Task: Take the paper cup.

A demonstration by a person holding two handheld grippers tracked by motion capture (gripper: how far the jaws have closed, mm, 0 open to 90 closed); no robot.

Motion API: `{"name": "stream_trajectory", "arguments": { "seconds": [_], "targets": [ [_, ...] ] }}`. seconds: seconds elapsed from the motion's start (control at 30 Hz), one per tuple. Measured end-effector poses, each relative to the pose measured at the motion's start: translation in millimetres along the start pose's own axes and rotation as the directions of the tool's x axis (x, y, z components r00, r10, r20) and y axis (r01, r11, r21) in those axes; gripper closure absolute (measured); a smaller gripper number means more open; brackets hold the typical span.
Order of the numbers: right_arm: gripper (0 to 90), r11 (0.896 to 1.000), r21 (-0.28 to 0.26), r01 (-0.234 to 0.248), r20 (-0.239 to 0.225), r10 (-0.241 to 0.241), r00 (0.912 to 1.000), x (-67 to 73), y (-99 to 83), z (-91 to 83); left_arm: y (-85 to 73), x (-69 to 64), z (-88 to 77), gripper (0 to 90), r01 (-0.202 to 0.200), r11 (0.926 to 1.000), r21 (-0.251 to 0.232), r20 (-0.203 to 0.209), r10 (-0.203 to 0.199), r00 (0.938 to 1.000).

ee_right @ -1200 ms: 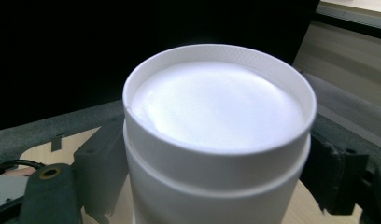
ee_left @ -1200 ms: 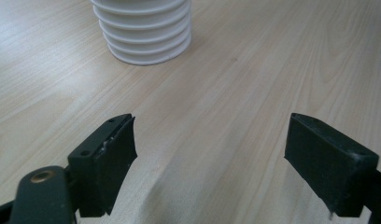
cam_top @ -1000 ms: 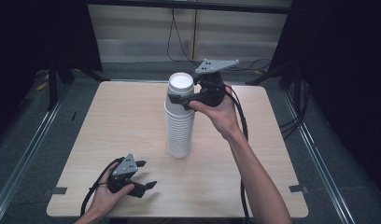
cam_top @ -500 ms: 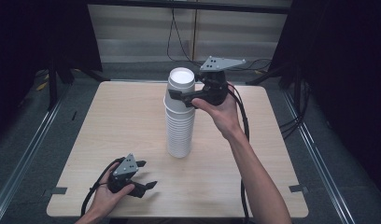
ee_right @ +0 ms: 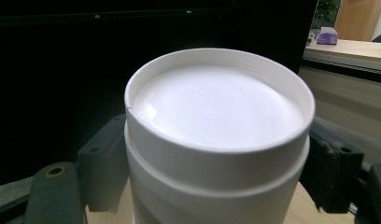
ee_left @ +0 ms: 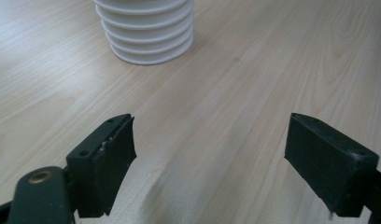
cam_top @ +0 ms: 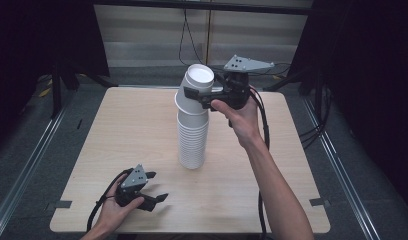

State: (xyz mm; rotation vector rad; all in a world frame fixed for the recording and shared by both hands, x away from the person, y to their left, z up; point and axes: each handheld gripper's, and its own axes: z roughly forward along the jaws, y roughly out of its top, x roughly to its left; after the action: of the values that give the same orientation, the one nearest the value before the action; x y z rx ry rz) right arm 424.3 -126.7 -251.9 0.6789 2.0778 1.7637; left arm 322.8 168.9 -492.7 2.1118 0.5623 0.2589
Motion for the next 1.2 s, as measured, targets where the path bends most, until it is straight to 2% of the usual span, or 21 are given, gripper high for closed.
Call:
{"name": "stream_trajectory", "arguments": {
  "seconds": [0.1, 0.43, 0.77, 1.2],
  "targets": [
    [20.8, 1.0, -0.018, -0.008, -0.007, 0.008, 0.9999, -0.4, 1.5, -1.4, -0.4, -0.2, 0.9, 15.8, 0.015, 0.9999, -0.005, 0.0, -0.015, 0.9999],
    [20.8, 0.997, -0.078, -0.009, -0.012, 0.008, 0.9999, -0.4, 5.3, -6.8, -0.6, 0.9, 0.4, 15.9, 0.004, 1.0, 0.009, -0.008, -0.004, 1.0],
    [20.9, 0.992, -0.125, -0.005, -0.015, 0.003, 0.9999, 0.6, 13.0, -13.4, -0.8, 0.8, 1.1, 15.8, 0.014, 0.9999, 0.005, -0.009, -0.014, 0.9999],
    [20.9, 0.989, -0.148, 0.008, -0.017, -0.01, 0.9998, 2.7, 19.3, -17.2, -0.8, 1.0, 1.3, 15.9, 0.01, 0.9999, 0.011, -0.007, -0.01, 0.9999]
  ]
}}
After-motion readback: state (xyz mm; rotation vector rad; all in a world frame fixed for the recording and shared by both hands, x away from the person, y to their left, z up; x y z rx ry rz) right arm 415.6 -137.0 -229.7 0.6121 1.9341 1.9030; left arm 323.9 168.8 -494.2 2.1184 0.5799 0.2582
